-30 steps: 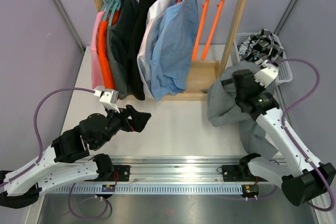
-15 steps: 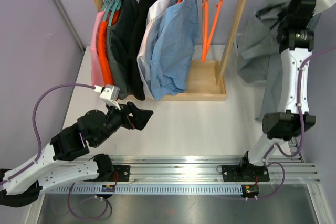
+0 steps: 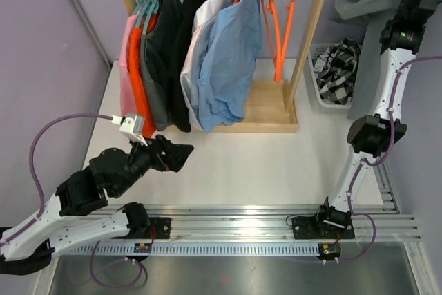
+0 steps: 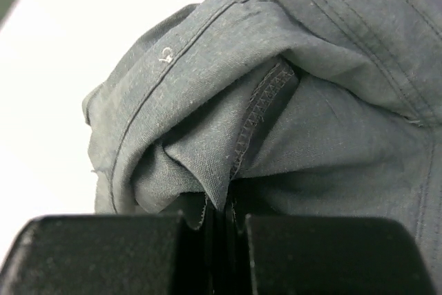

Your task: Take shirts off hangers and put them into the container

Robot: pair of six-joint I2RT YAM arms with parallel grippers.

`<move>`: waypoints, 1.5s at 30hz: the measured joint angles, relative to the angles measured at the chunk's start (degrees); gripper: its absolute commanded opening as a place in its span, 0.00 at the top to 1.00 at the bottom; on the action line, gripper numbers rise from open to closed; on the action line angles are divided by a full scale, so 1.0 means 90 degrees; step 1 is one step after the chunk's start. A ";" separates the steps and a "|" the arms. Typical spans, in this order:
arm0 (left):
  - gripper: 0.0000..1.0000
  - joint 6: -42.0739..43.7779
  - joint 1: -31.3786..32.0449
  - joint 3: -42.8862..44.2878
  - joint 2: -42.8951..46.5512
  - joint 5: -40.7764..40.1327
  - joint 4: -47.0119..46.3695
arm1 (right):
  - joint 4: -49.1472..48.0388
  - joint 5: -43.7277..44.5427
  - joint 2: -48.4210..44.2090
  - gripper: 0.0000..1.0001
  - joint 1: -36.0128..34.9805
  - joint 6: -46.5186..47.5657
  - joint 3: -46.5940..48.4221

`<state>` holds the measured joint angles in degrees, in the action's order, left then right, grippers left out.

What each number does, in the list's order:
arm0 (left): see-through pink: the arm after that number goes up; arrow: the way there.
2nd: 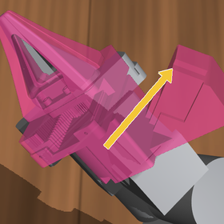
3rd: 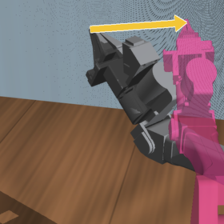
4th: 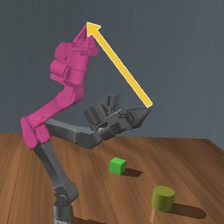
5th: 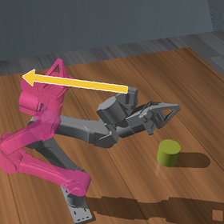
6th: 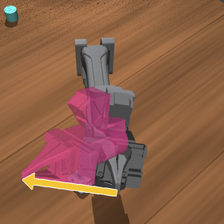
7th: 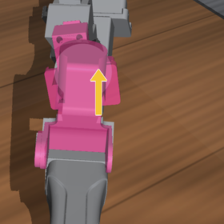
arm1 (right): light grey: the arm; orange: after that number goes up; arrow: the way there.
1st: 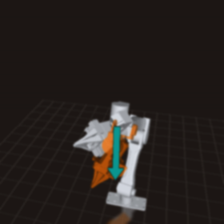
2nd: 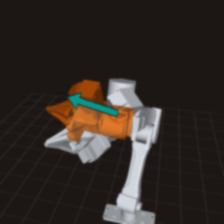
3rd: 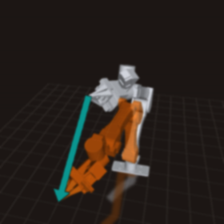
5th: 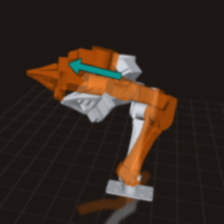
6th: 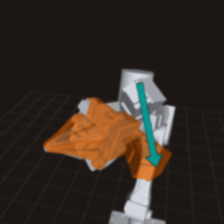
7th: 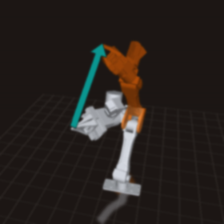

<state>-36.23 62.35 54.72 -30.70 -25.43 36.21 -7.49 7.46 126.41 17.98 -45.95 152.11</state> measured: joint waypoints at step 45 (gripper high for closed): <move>0.01 -0.0318 0.0000 -0.0510 -0.0350 0.0046 -0.0386 | 0.4143 0.1770 0.1989 1.00 -0.0488 0.1860 -0.1049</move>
<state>-39.09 62.35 50.13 -33.85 -25.02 32.73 29.80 23.40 144.31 13.58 -29.21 142.67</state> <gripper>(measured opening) 0.987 0.041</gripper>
